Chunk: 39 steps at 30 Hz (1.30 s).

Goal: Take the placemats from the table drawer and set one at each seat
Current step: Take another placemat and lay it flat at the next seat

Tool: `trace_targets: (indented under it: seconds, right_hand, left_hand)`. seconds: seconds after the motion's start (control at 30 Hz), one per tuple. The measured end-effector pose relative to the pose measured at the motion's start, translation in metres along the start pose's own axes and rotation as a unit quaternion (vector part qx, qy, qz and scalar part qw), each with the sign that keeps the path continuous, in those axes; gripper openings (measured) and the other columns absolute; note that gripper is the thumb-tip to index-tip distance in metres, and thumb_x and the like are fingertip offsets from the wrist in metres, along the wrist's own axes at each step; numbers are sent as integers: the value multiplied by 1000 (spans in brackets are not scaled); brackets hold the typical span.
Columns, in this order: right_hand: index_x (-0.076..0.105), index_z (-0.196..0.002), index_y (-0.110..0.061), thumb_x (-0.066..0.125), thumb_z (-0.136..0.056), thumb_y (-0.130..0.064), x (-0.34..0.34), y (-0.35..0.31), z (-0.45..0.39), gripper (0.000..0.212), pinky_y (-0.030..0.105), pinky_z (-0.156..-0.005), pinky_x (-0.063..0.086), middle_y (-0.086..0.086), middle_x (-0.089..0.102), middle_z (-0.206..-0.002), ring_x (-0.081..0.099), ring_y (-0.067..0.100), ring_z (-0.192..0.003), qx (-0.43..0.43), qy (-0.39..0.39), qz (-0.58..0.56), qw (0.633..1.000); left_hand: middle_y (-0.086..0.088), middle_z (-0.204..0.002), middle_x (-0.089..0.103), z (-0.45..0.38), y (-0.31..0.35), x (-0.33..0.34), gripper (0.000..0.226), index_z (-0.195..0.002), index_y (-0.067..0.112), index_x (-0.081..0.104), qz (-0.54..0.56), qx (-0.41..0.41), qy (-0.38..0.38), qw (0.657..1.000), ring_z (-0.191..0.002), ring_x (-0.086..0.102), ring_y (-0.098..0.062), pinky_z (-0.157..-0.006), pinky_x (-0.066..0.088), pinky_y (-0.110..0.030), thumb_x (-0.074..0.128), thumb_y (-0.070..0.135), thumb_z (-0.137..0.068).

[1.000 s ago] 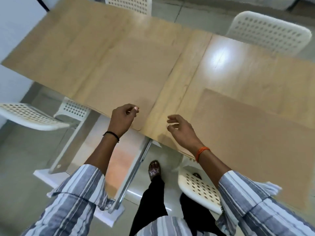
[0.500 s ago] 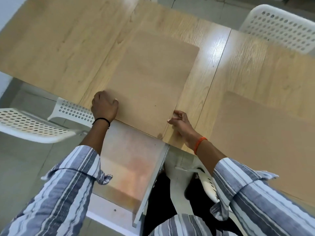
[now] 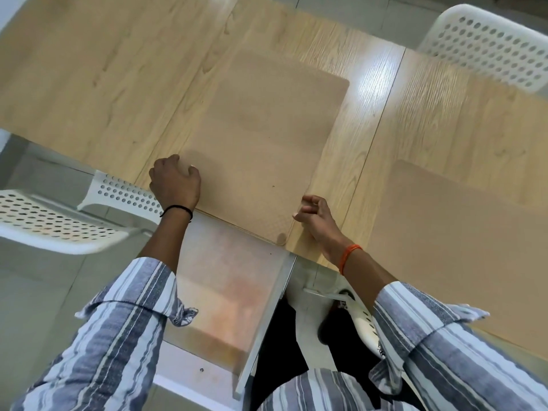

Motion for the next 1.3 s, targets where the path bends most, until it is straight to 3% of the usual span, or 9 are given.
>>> trace_targets:
  seconds: [0.27,0.43,0.63,0.73,0.83,0.9,1.1,1.2,1.3]
  right_hand:
    - [48,-129,-19,62,-90,-2,-4,-2,4,45,20,-89,44,8,50,-112,51,16,-107,-9,-20,-16,1000]
    - [55,-127,-15,61,-90,-4,-4,-3,6,39,17,-76,41,7,52,-118,51,14,-106,-8,-27,-3,1000]
    - [54,-129,-11,62,-91,-5,-5,-3,5,39,16,-74,40,3,53,-109,52,8,-95,4,-29,-8,1000]
    - [49,-131,-11,62,-91,-4,-5,-4,6,44,17,-76,41,0,53,-102,54,9,-94,11,-32,-18,999]
    - [39,-138,-14,65,-90,-5,-4,-3,5,56,24,-92,41,4,53,-106,54,17,-108,12,-31,-28,999]
    - [30,-143,-18,66,-89,-6,-4,-3,6,66,28,-94,37,5,51,-110,50,19,-115,11,-29,-27,999]
    - [17,-152,-24,67,-89,-7,-4,-5,7,82,30,-99,33,1,52,-107,47,20,-122,2,-33,-23,999]
    - [19,-152,-25,66,-90,-7,-4,-6,7,79,29,-96,32,1,51,-103,49,18,-114,2,-33,-26,999]
    - [22,-150,-25,66,-90,-6,-4,-6,8,77,28,-91,37,-2,52,-99,52,11,-99,0,-30,-28,999]
  left_hand:
    - [-13,-131,51,-1,4,-5,41,-127,9,59,-9,3,19,1000,-126,41,-31,-97,38,-43,55,18,-87]
    - [-10,-128,54,-2,9,-10,32,-116,11,62,16,4,33,999,-123,45,-28,-94,39,-41,58,16,-85]
    - [-6,-100,66,1,9,-12,19,-106,6,63,109,-17,21,994,-83,57,-17,-72,40,-24,61,12,-88]
    - [-11,-97,71,-4,6,-14,17,-102,6,66,114,-12,3,993,-87,65,-22,-76,45,-23,65,14,-87]
    - [-15,-97,72,-10,2,-15,22,-107,7,71,110,-11,-29,993,-91,68,-27,-81,51,-27,65,14,-88]
    - [-14,-101,72,-10,3,-15,25,-112,8,71,107,-1,-44,993,-95,68,-26,-87,52,-29,63,11,-88]
    - [-5,-125,66,2,2,-13,41,-125,12,65,155,30,-79,984,-109,60,-8,-90,40,-6,53,-5,-90]
    - [-5,-121,67,1,-5,-14,37,-121,11,68,197,11,-81,977,-108,61,-6,-97,45,-15,57,-3,-89]
    - [-5,-106,70,-4,-15,-16,27,-112,8,71,263,-81,-80,958,-97,65,-13,-93,51,-25,69,8,-85]
Point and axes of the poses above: each hand's wrist, its own z-axis away from the middle knuckle, its own x-axis out of the palm, y = z × x, the point moved 5 cm from there along -z, towards the middle knuckle
